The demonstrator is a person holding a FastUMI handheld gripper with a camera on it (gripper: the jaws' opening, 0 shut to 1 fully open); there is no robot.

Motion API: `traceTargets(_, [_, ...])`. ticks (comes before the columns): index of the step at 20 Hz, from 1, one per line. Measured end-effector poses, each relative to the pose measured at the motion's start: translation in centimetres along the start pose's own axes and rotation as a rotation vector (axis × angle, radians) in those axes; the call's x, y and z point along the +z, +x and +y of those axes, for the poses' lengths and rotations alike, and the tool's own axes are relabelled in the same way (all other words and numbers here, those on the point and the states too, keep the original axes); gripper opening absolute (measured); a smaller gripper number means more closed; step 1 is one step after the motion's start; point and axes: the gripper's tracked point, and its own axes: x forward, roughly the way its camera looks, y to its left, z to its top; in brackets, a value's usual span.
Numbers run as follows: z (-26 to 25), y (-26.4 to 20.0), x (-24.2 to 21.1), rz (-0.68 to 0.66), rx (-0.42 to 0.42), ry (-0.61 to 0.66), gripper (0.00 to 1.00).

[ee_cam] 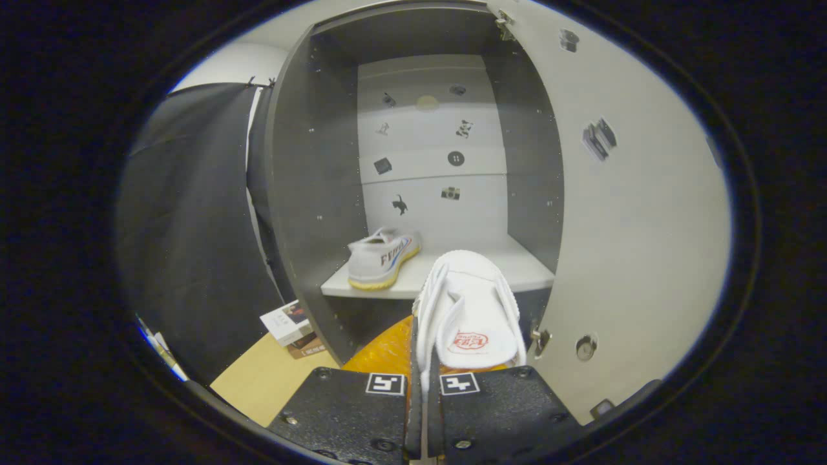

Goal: Open the shoe cabinet door, grab the shoes and put them into the shoe cabinet, then close the shoe cabinet door.

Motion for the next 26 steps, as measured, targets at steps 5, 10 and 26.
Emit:
traceTargets(5, [0.4,3.9,5.3,-0.034,-0.003,-0.02,0.07])
traceTargets(10, [0.1,9.3,9.2,-0.05,-0.006,-0.063,0.07])
traceTargets(26, [-2.3,22.5,7.0,0.109,-0.046,-0.051,0.07])
